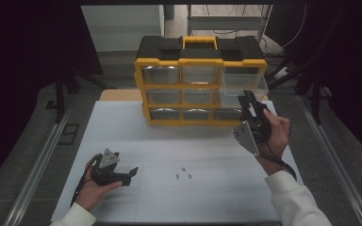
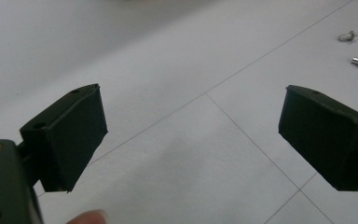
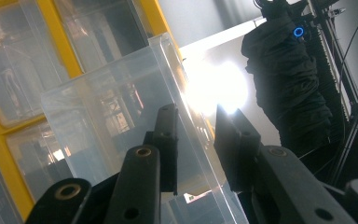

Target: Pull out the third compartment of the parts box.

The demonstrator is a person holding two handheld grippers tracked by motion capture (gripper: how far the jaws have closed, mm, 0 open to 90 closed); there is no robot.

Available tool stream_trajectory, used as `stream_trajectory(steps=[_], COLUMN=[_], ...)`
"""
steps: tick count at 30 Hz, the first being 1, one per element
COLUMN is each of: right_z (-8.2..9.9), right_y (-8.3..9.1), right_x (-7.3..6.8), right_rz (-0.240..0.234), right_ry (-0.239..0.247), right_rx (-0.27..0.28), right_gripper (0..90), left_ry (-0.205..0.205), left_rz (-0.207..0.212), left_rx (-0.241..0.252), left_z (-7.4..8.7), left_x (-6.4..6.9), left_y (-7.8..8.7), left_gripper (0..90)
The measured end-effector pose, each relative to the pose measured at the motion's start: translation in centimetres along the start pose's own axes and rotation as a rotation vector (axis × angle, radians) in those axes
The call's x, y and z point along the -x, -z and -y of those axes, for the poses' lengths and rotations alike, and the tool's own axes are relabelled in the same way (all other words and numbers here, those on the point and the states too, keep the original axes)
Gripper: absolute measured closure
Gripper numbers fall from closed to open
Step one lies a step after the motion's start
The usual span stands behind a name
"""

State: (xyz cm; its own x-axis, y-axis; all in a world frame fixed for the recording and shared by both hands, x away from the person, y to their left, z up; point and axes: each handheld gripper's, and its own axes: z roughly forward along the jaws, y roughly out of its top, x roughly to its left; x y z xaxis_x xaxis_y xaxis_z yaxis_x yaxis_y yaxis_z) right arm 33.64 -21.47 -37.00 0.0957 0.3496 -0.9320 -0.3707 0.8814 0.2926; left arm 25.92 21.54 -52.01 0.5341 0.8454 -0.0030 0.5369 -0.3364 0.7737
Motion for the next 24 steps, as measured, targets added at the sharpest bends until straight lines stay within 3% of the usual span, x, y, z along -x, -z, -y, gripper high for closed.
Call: stream_trajectory(steps=[7,13,24], right_z=[0.2,0.1,0.2], right_y=[0.2,0.8,1.7], right_x=[0.0,0.1,-0.1], right_rz=[0.001,-0.024,-0.112], right_ry=[-0.029,-0.13,-0.273], right_rx=[0.0,0.045,0.068], right_gripper=[58.7,50.0,39.4], left_ry=[-0.001,-0.001,-0.001], left_rz=[0.0,-0.001,-0.001], left_rx=[-0.001,-0.001,0.002], left_z=[0.0,0.0,0.0], left_x=[0.0,0.0,0.0], left_y=[0.0,0.0,0.0], left_gripper=[8.0,8.0,8.1])
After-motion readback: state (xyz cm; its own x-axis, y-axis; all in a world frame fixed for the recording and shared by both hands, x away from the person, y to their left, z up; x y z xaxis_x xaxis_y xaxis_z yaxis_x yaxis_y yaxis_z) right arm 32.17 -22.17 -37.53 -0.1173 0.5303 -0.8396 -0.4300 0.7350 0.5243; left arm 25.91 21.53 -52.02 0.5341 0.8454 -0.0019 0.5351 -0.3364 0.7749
